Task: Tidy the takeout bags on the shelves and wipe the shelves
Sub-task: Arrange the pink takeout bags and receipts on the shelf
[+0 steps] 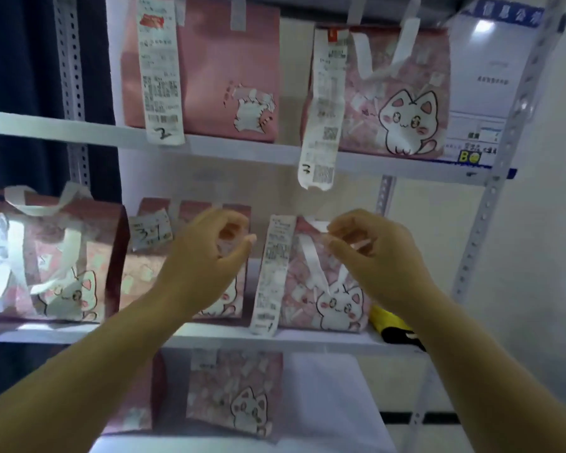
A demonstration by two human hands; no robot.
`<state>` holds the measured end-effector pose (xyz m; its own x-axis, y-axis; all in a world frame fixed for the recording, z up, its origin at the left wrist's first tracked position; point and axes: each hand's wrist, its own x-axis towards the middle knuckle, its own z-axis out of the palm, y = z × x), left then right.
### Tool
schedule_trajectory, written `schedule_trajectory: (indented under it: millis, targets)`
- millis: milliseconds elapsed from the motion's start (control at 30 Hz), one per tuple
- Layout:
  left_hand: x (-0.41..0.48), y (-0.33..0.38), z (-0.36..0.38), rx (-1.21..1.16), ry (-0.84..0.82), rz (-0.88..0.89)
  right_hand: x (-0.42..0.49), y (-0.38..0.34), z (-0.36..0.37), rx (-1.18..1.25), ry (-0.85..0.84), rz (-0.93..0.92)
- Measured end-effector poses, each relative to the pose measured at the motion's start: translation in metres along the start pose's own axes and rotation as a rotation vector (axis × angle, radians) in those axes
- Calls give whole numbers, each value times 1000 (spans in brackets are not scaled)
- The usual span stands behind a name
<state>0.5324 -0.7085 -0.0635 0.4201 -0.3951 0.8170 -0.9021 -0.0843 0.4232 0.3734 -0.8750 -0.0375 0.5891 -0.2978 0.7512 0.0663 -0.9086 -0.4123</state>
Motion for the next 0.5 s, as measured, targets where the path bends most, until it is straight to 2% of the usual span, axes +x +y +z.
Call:
schedule_trajectory:
  millis: [167, 300, 500]
  targets:
    - [-41, -27, 54, -86, -138, -208, -45, 55, 6, -35, -84, 219]
    - [-62, -56, 87, -100, -263, -359, -68, 103, 18, -151, -109, 380]
    - [-57, -86, 121, -5, -212, -370, -76, 160, 41, -134, -67, 685]
